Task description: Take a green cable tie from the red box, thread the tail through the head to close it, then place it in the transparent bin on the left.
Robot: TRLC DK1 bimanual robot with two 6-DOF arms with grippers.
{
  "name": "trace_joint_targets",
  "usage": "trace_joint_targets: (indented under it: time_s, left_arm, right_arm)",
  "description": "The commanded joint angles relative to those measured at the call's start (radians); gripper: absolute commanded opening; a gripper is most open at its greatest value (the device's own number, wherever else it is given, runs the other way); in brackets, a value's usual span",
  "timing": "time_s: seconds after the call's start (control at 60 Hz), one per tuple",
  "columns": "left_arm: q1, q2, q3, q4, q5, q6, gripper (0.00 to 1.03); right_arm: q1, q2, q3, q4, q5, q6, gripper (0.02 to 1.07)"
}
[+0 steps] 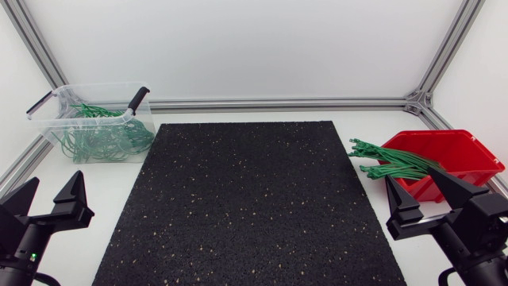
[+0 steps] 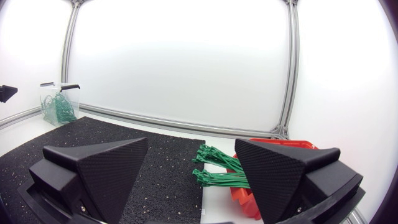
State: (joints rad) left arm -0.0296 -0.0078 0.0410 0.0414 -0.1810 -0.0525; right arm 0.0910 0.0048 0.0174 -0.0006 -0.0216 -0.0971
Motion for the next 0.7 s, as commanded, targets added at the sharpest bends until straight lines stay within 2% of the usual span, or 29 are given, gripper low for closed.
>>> trace_joint_targets:
  time_s: [0.0, 0.55, 0.683]
  left_arm:
    - [-0.009, -0.006, -0.044, -0.008, 0.005, -0.012, 1.0]
    - [-0.013, -0.006, -0.046, -0.008, 0.005, -0.012, 1.0]
    - [-0.013, -0.006, -0.046, -0.008, 0.005, -0.012, 1.0]
  right_arm:
    - [0.006, -0.011, -0.017, -0.01, 0.006, 0.019, 1.04]
    - [-0.007, -0.011, -0.005, -0.01, 0.009, 0.019, 1.04]
    - [-0.01, -0.008, 0.075, -0.079, 0.011, 0.019, 1.04]
